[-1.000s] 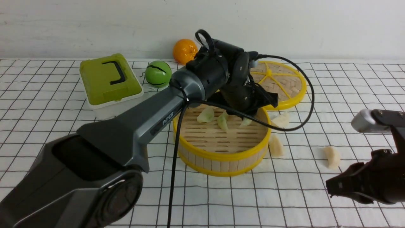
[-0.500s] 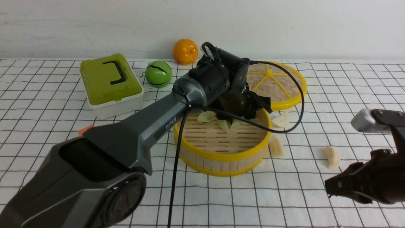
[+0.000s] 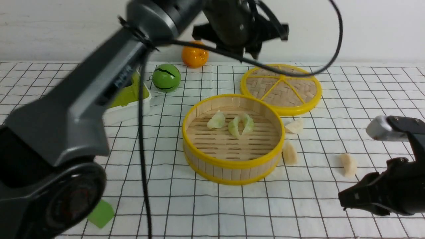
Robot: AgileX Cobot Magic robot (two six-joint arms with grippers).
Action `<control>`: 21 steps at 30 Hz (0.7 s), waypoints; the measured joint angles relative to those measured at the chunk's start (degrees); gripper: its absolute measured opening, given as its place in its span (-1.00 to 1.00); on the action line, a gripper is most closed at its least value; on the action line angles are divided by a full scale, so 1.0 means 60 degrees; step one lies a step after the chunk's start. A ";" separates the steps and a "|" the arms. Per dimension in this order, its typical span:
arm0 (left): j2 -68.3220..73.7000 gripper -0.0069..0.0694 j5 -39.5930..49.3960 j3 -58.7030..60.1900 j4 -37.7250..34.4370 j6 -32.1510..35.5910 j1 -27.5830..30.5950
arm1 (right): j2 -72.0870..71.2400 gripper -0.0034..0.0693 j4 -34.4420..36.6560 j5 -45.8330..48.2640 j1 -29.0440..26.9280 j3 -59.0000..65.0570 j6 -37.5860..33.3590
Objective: Put the dumplings into the steamer on the table with the white tablecloth.
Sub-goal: 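Reach for and grasp a dumpling lying on the table beside the steamer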
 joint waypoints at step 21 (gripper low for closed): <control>-1.0524 -0.85 -0.0541 1.3194 0.2629 -0.0928 0.0003 | 0.6054 0.24 -0.7239 -0.0981 0.0000 -0.4951 0.4792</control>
